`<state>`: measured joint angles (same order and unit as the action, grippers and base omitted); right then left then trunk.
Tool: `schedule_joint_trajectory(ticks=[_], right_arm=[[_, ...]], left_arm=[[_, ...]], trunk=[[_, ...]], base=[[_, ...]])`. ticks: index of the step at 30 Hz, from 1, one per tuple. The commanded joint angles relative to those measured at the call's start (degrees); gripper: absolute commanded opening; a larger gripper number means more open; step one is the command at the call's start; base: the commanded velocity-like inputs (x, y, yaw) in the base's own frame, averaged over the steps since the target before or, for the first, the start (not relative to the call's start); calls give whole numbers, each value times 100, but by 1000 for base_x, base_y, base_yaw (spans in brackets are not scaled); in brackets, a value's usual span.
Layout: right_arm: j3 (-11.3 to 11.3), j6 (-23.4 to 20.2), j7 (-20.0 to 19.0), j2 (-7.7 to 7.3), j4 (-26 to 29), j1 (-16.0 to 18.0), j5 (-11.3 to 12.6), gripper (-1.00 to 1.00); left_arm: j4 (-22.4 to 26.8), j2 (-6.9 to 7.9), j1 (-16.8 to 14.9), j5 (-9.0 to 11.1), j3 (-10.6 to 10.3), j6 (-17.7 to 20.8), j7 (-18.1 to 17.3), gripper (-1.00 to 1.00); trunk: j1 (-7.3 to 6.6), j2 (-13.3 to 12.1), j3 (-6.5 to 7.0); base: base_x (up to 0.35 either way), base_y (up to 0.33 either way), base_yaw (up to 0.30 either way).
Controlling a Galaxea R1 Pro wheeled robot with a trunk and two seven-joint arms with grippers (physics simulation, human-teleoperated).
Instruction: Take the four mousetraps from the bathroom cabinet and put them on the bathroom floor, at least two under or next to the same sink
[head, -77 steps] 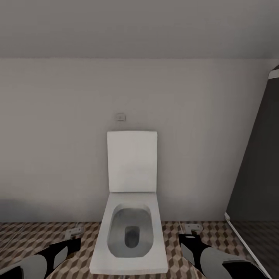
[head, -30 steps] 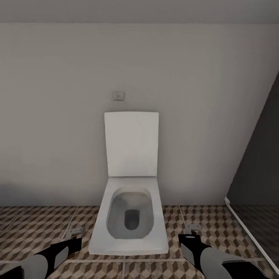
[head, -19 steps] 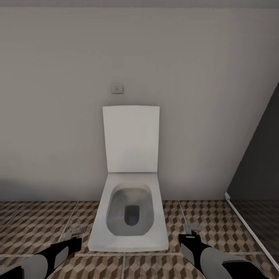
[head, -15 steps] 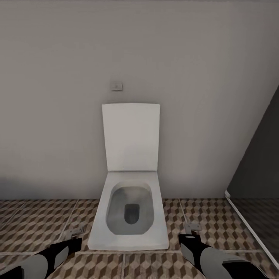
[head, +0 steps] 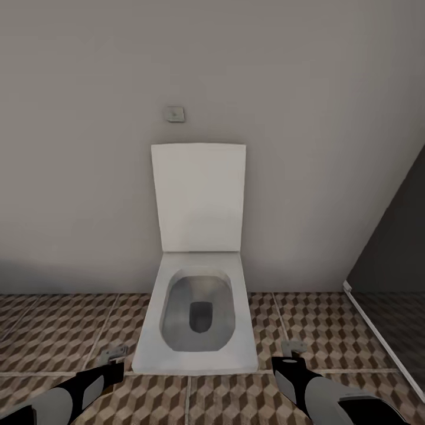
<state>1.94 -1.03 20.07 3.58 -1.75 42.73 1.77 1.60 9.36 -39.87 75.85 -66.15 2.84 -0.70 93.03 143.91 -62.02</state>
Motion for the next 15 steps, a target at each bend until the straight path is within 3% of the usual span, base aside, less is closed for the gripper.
schedule_joint_trajectory(ticks=[1,15], right_arm=[[25,-11,23,2,-9,7,16,-100],[25,-6,23,3,-9,7,16,-100]], left_arm=[[8,4,-3,43,-47,22,-9,-100],[22,4,-3,32,-47,24,7,-100]], trunk=[[1,4,-28],[1,4,-28]], base=[[0,0,0],[0,0,0]])
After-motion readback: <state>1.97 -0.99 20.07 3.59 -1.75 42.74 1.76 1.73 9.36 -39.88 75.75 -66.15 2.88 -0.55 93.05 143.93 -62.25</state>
